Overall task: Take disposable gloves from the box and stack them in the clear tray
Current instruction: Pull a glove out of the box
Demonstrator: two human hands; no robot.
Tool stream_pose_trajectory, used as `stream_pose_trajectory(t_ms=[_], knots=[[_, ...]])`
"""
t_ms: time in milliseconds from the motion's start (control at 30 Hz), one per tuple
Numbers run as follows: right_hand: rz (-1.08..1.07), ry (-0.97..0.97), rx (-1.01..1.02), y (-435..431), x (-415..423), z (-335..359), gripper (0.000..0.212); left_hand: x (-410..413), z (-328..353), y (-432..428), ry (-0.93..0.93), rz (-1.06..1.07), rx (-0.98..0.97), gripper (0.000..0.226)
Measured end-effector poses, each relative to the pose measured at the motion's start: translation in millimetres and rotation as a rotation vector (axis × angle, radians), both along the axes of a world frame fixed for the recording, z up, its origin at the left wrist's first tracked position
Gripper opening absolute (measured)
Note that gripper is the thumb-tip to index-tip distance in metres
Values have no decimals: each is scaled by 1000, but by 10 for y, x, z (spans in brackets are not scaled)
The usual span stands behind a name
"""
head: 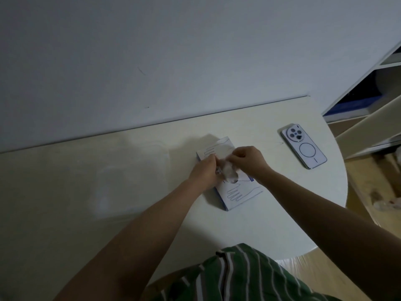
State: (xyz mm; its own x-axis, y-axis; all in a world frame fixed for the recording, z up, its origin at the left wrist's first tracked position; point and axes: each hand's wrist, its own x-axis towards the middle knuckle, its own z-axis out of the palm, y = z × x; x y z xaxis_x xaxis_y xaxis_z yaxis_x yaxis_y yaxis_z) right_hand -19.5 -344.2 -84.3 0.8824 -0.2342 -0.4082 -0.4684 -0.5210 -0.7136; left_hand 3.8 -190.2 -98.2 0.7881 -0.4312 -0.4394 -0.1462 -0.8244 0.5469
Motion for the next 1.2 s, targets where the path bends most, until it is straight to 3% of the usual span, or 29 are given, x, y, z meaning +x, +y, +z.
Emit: stream_pose_trajectory(t_ms=[100,167,267,333,433,567,667,800,1000,1200], knots=[[-161,16,302,-131,-22,30,15,19,-33,-20,-8,-22,31,42],[-182,59,386,-170,-45,22,16,32,-46,-34,-4,-34,39,44],[-83,144,350,-154,-53,13,30,56,-44,-44,27,-23,32,46],[-29,152,270,-135,-39,26,27,68,-43,-39,35,-22,32,47],[-43,118,242,-173,-27,41,24,67,-13,-25,71,-2,-33,47],[-58,76,265,-153,-61,5,43,33,54,-79,42,42,-114,38],[-6,107,341,-131,-84,-6,39,12,57,-119,-63,44,-83,27],[18,101,351,-220,-131,-10,15,5,40,-100,-74,28,-64,26],[-46,66,434,-281,-205,15,23,16,24,-107,-72,22,-95,28],[1,60,494,-304,-225,21,9,19,21,-112,-48,130,-178,17]])
